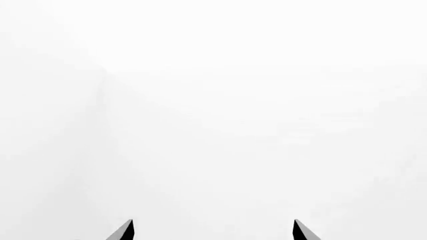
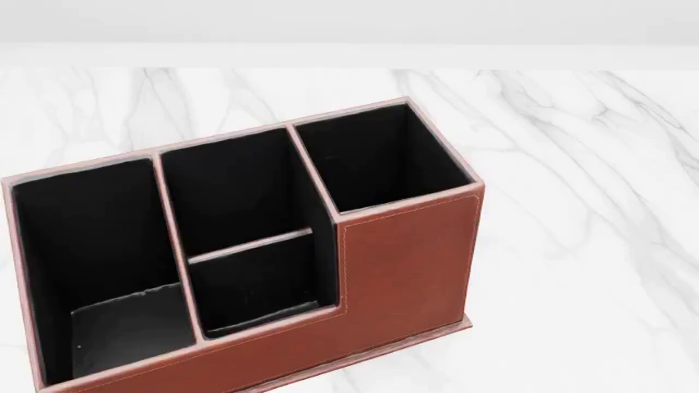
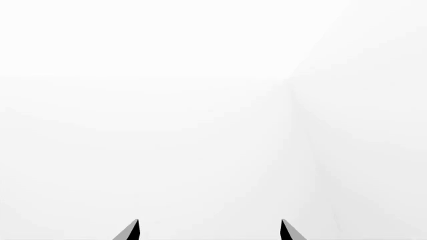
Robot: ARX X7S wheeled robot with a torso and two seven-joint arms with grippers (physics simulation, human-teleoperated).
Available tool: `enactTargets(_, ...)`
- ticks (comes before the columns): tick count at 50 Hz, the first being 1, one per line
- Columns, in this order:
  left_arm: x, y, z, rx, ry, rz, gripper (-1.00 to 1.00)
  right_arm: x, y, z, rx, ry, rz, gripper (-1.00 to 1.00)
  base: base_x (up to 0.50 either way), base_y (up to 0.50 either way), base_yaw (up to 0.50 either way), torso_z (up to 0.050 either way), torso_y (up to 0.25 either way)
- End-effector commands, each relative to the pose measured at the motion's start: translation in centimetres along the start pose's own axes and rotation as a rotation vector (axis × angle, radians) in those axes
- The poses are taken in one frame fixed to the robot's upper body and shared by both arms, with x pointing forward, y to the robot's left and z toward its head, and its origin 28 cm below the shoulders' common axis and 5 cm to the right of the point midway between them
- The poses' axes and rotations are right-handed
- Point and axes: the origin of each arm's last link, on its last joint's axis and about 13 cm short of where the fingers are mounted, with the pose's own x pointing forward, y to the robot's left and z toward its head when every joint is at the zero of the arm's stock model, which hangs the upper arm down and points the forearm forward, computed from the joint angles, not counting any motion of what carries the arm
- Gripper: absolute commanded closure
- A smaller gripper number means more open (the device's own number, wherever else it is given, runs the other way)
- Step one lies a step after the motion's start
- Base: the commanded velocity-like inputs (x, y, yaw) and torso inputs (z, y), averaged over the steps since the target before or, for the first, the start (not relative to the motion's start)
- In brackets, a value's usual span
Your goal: Pick up the book and place it in the back compartment of the caddy.
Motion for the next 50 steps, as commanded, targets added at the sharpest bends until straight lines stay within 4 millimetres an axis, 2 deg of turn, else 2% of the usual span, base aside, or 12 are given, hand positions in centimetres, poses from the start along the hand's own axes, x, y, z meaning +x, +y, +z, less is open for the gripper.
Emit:
enactTargets(1, 3.1, 1.3, -0.2, 0.077, 0.087, -0.098, -1.0, 0.1, 0.0, -0.1, -0.002, 0.005, -0.002, -1.0, 0.0, 0.0, 0.0, 0.0, 0.0)
enactTargets(11, 4.6, 2.0, -1.1, 0.028, 0.191, -0.205, -1.0, 0.1, 0.0, -0.3, -0.005, 0.012, 0.001, -1.0, 0.0, 0.0, 0.0, 0.0, 0.0)
enactTargets(13, 4.4, 2.0, -1.6, -0.009, 0.247, -0.297, -1.0, 0.1, 0.0, -0.4, -0.006, 0.014, 0.001, -1.0, 0.0, 0.0, 0.0, 0.0, 0.0)
enactTargets(23, 3.8, 2.3, -2.5, -0.159, 0.387, -0.518, -1.0, 0.1, 0.1, -0.5, -0.006, 0.016, 0.003, -1.0, 0.0, 0.0, 0.0, 0.0, 0.0)
enactTargets(31, 3.6, 2.6, -3.5, -0.241, 0.447, -0.588, -1.0, 0.1, 0.2, -0.6, -0.007, 0.023, 0.013, -1.0, 0.0, 0.0, 0.0, 0.0, 0.0)
enactTargets(39, 3.1, 3.3, -3.8, -0.44, 0.534, -0.703, -1.0, 0.1, 0.2, -0.7, -0.009, 0.025, 0.013, -1.0, 0.0, 0.0, 0.0, 0.0, 0.0)
enactTargets(44, 2.7, 3.6, -3.5, -0.502, 0.536, -0.749, -1.0, 0.0, 0.3, -0.8, -0.009, 0.027, 0.017, -1.0, 0.0, 0.0, 0.0, 0.0, 0.0)
enactTargets(50, 2.3, 3.4, -3.8, -0.497, 0.594, -0.814, -1.0, 0.0, 0.3, -0.8, -0.009, 0.027, 0.018, -1.0, 0.0, 0.0, 0.0, 0.0, 0.0)
